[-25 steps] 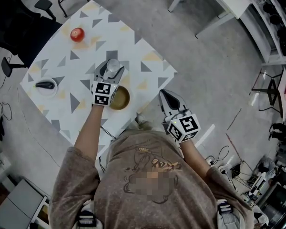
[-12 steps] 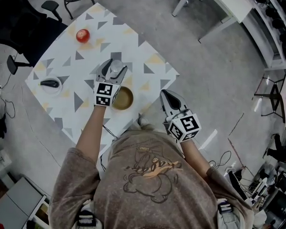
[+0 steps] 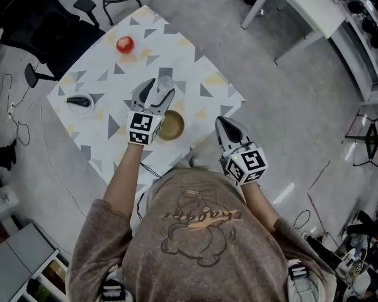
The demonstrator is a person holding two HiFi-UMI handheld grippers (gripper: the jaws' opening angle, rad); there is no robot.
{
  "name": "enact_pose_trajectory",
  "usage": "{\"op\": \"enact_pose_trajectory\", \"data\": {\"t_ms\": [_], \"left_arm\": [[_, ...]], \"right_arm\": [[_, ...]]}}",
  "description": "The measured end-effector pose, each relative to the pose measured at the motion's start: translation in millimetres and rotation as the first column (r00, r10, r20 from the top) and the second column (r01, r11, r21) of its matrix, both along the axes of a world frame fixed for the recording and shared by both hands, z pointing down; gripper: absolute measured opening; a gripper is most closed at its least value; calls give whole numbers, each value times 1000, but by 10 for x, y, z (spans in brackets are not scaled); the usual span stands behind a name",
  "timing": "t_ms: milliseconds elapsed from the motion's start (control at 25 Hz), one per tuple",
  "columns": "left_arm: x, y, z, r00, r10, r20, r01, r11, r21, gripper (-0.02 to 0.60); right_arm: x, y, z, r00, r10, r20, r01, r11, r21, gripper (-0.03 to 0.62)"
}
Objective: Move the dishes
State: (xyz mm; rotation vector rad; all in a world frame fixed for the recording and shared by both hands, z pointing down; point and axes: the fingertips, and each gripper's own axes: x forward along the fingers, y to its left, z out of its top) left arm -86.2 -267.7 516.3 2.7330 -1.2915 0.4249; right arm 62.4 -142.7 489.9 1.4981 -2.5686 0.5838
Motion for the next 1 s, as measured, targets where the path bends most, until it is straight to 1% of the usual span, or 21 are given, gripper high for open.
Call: {"op": "enact_pose_trajectory", "data": {"t_ms": [520,760,1000], "left_arm": [[-367,484,-45,993,-116,0,116,993,-7,287],[-503,678,25,987,-163,1,163,986,-24,287],[-585,817,166,982,-188,12,188,980,-56,284]], "right_arm": [[-131,96,-57,997,-74,24,73,997,30,2],[-194,133,-80,995,-101,27,99,994,43,3],[-235,152,-90,993,-118,25,116,992,49,2]]}}
